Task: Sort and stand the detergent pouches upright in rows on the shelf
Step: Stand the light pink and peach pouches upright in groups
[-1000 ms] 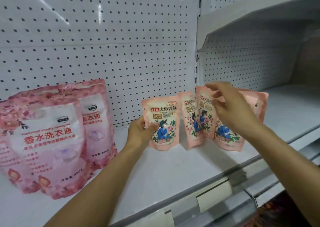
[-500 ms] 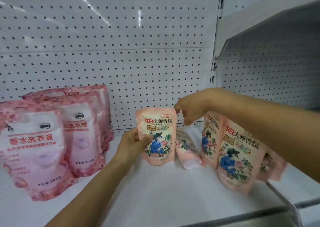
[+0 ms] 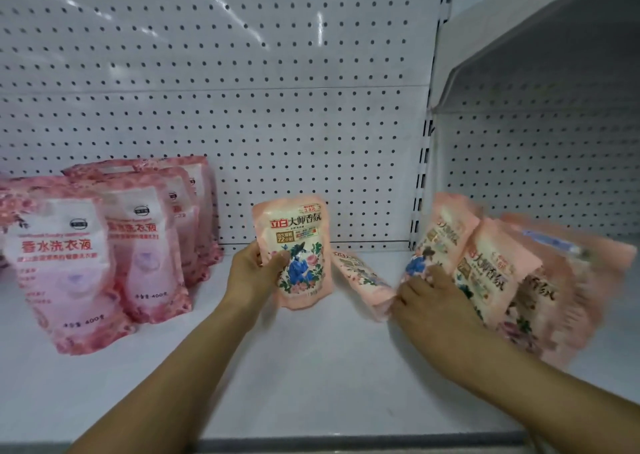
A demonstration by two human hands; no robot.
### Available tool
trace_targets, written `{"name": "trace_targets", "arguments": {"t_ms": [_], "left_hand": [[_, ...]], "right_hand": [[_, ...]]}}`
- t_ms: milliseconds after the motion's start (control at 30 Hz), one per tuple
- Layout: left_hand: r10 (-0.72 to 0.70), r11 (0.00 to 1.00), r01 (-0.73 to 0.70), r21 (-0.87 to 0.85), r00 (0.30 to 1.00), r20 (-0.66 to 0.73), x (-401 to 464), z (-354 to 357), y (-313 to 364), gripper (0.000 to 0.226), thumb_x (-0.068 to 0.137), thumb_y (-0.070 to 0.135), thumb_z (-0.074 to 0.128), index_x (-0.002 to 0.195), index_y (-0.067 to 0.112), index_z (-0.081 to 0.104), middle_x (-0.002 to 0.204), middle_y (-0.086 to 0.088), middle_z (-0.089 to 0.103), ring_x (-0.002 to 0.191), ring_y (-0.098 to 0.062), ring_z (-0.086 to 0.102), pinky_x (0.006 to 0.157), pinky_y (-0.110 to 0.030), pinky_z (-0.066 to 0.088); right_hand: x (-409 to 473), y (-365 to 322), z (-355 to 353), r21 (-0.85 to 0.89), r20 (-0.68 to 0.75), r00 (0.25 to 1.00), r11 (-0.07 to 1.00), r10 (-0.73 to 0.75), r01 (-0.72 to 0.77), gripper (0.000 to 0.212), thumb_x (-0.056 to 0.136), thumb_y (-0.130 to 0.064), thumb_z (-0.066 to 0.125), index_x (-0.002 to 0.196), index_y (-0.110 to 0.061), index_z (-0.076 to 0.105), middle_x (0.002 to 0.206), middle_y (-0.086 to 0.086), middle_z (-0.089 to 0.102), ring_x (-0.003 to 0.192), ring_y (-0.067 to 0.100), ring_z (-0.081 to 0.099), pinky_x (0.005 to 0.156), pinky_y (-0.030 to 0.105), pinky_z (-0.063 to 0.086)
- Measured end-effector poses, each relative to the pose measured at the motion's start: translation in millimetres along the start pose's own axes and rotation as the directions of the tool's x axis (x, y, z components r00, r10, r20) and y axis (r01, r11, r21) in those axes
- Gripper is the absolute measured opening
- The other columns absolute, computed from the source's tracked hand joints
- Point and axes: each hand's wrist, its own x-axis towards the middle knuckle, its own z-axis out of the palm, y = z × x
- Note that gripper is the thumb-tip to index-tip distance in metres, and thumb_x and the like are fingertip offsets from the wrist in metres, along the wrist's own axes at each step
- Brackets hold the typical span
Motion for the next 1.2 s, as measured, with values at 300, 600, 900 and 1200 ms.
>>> {"name": "trace_targets", "arguments": {"t_ms": [300, 600, 900, 1200], "left_hand": [[-0.035, 0.999, 0.035, -0.004, 0.999, 0.002, 16, -5, -3, 0.014, 0.095, 0.01, 0.062, 0.1, 0.022, 0.066, 0.094, 0.0, 0.075, 0.069, -0.008, 0.074, 0.052, -0.021, 0.057], [-0.086, 0.996, 0.086, -0.021, 0.996, 0.015, 48, -1, -8, 0.015, 0.094, 0.011, 0.063, 0.109, 0.015, 0.065, 0.096, -0.001, 0.075, 0.069, -0.01, 0.075, 0.055, -0.027, 0.059], [-0.101, 0.992, 0.106, -0.063, 0.992, 0.08, 69, -5, -8, 0.015, 0.096, 0.006, 0.059, 0.105, 0.016, 0.066, 0.092, -0.002, 0.074, 0.063, -0.008, 0.074, 0.048, -0.02, 0.054], [-0.109, 0.979, 0.111, -0.172, 0.994, 0.017, 92, 9, -14, 0.015, 0.098, 0.007, 0.056, 0.109, 0.014, 0.063, 0.099, -0.003, 0.074, 0.078, -0.013, 0.073, 0.055, -0.026, 0.058]], "right_hand": [[50, 41, -15, 0.522, -0.073, 0.973, 0.84, 0.22, -0.15, 0.013, 0.088, -0.006, 0.048, 0.083, -0.011, 0.058, 0.092, 0.004, 0.064, 0.081, 0.023, 0.061, 0.073, 0.034, 0.052], [101, 13, -4, 0.64, 0.346, 0.924, 0.679, 0.165, -0.361, 0.052, 0.073, -0.051, 0.076, 0.096, -0.016, 0.046, 0.089, -0.001, 0.054, 0.088, 0.02, 0.058, 0.075, 0.033, 0.051], [118, 12, 13, 0.888, 0.445, 0.858, -0.002, 0.257, -0.46, 0.02, 0.09, -0.017, 0.066, 0.1, 0.001, 0.063, 0.1, 0.023, 0.071, 0.085, 0.032, 0.07, 0.083, 0.039, 0.056], [130, 11, -7, 0.93, 0.156, 0.771, -0.354, 0.617, 0.095, 0.01, 0.097, -0.005, 0.052, 0.102, -0.001, 0.06, 0.083, -0.003, 0.068, 0.062, 0.003, 0.066, 0.046, 0.015, 0.05]]}}
